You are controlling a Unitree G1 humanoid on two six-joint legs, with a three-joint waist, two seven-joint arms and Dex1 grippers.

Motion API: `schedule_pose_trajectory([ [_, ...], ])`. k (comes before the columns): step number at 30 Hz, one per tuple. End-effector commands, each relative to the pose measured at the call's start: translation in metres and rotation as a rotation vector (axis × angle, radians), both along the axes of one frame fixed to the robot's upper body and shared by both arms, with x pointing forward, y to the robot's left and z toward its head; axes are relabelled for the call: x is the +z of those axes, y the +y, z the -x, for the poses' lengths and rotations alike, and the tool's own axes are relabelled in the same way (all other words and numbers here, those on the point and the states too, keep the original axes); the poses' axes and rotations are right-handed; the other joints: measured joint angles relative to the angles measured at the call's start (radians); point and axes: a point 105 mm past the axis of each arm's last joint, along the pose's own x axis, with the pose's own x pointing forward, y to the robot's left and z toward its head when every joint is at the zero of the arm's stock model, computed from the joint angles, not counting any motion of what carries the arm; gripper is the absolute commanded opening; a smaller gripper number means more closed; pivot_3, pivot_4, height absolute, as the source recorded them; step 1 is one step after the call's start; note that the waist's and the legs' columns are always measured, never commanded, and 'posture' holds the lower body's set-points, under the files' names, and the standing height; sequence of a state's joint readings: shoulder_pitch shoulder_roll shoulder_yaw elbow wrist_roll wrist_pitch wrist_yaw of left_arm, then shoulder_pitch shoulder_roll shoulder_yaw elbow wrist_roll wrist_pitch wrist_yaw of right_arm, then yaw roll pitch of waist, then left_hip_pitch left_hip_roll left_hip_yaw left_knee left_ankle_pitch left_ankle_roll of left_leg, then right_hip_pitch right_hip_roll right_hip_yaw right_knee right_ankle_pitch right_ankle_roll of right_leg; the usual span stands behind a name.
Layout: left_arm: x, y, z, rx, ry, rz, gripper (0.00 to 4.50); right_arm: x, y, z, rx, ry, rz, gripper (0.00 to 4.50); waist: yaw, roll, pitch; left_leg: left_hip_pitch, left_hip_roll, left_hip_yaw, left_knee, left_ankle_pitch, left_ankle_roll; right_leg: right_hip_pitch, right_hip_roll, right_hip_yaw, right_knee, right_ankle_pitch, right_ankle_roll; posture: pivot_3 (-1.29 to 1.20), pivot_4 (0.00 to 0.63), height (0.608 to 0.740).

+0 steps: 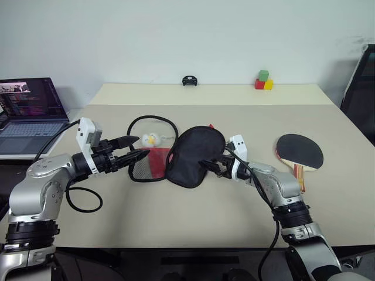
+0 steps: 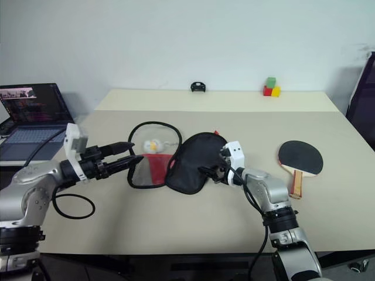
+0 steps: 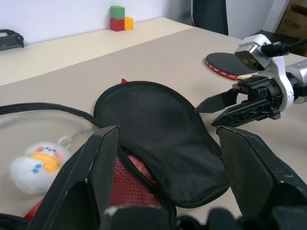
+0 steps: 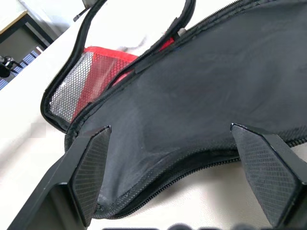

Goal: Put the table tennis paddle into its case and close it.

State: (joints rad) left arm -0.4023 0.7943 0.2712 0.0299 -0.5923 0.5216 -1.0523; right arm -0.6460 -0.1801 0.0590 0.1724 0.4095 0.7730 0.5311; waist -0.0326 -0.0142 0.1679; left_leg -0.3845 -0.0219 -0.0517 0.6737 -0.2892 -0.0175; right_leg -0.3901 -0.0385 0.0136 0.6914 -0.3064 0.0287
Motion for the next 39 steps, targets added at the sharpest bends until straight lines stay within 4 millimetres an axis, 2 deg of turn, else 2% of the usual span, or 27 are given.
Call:
schedule_pose_trajectory([
  [1,0.017,0.002,0.005,0.003,-0.060,-0.017,3.55,0.023,0.001,0.003,0.007,-0.067,-0.044,4.44,0.000,0.000,0.000,0.000,0.000,0.000,0.000,0.000,0.000,0.000,0.000,0.000,0.000,0.000,0.000,0.00,0.150,0.740],
  [7,0.017,0.001,0.007,-0.021,-0.057,-0.028,3.55,0.024,-0.007,-0.007,-0.109,-0.007,0.004,4.44,0.000,0.000,0.000,0.000,0.000,0.000,-0.003,0.000,0.000,0.000,0.000,0.000,-0.001,0.000,0.000,0.00,0.150,0.740],
  [12,0.014,-0.004,0.013,-0.085,-0.033,-0.050,3.55,0.013,-0.012,-0.016,-0.201,0.048,0.070,4.44,-0.001,0.000,0.000,0.000,0.000,0.001,-0.007,0.000,-0.001,-0.002,0.000,0.001,-0.003,0.000,0.000,0.00,0.150,0.740],
  [21,0.016,0.000,0.011,-0.089,-0.029,-0.068,3.55,0.003,-0.006,-0.009,-0.177,0.171,0.046,4.44,-0.002,0.000,0.000,-0.002,0.000,0.001,-0.011,0.001,-0.001,-0.004,0.000,0.001,-0.008,0.000,-0.001,0.00,0.150,0.740],
  [27,0.015,0.000,0.011,-0.084,-0.029,-0.064,3.55,0.010,0.011,0.003,-0.091,0.234,-0.045,4.44,-0.002,0.000,0.000,-0.002,0.000,0.001,-0.011,0.001,-0.001,-0.004,0.000,0.001,-0.009,0.000,-0.001,0.00,0.150,0.740],
  [32,0.013,-0.001,0.010,-0.079,-0.027,-0.065,3.55,0.010,0.031,0.011,-0.034,0.240,-0.053,4.44,-0.004,0.000,0.000,-0.002,0.000,0.001,-0.012,0.001,-0.001,-0.004,0.000,0.001,-0.008,0.000,-0.001,0.00,0.150,0.740],
  [38,0.011,-0.001,0.010,-0.073,-0.028,-0.063,3.55,0.005,0.041,0.008,-0.043,0.203,-0.016,4.44,-0.005,0.000,0.000,-0.002,0.000,0.001,-0.011,0.001,-0.001,-0.004,0.000,0.001,-0.008,0.000,-0.001,0.00,0.150,0.740],
  [39,0.011,-0.001,0.011,-0.072,-0.027,-0.063,3.55,0.004,0.041,0.008,-0.048,0.198,-0.012,4.27,-0.005,0.000,0.000,-0.002,0.000,0.001,-0.011,0.001,-0.001,-0.004,0.000,0.001,-0.008,0.000,-0.001,0.00,0.150,0.740],
])
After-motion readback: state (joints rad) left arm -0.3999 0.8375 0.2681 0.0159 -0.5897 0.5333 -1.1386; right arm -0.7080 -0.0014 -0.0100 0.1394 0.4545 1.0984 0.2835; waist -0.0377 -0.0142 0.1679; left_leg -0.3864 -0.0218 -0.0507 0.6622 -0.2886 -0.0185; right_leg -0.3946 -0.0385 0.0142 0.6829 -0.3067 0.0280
